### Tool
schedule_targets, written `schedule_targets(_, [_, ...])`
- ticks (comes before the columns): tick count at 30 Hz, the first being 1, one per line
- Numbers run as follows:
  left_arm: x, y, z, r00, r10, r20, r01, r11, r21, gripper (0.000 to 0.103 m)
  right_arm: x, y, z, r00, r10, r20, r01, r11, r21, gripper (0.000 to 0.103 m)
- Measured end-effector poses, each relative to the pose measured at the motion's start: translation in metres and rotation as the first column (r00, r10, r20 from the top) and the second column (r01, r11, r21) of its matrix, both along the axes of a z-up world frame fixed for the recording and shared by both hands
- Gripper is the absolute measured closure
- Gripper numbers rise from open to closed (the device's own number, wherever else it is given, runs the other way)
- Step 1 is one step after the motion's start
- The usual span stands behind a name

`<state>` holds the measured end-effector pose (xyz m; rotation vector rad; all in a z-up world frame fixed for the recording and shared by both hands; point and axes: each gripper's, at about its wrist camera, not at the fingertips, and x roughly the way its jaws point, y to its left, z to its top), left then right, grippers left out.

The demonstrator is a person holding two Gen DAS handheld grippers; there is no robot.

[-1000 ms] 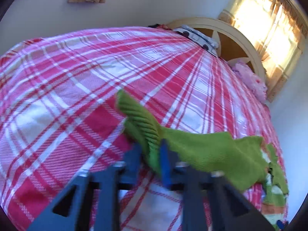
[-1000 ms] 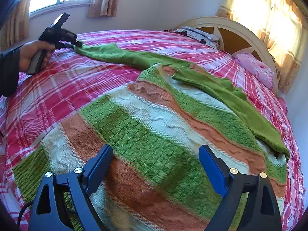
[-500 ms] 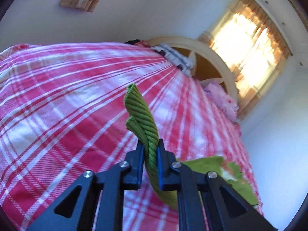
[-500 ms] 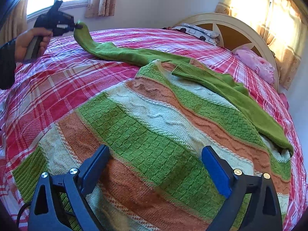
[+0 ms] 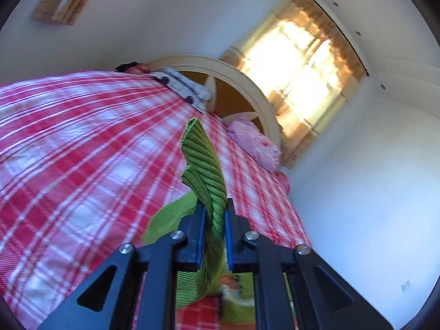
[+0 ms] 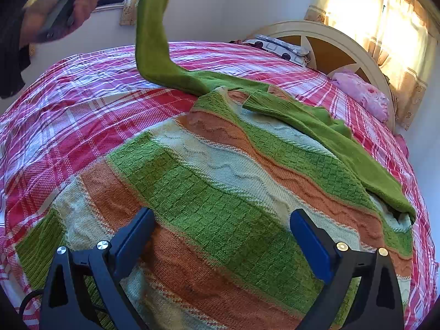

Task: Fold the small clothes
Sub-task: 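Lift the sleeve with the left gripper and carry it over the body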

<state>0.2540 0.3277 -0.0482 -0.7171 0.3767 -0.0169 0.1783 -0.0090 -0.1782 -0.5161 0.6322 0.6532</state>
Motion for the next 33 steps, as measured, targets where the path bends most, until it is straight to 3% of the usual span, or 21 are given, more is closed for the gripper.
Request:
schedule_targets(23, [0.083, -0.142, 0.052, 0.968, -0.242, 0.070, 0.241, 0.970, 0.031, 0.091, 0.001, -0.005, 0.001, 1.000, 0.005, -0.010, -0.005, 1.000, 0.023, 0.004])
schedule_targets(33, [0.114, -0.195, 0.054, 0.945, -0.324, 0.055, 0.323, 0.946, 0.027, 0.091, 0.003, -0.008, 0.002, 1.000, 0.009, -0.024, -0.008, 0.999, 0.049, 0.003])
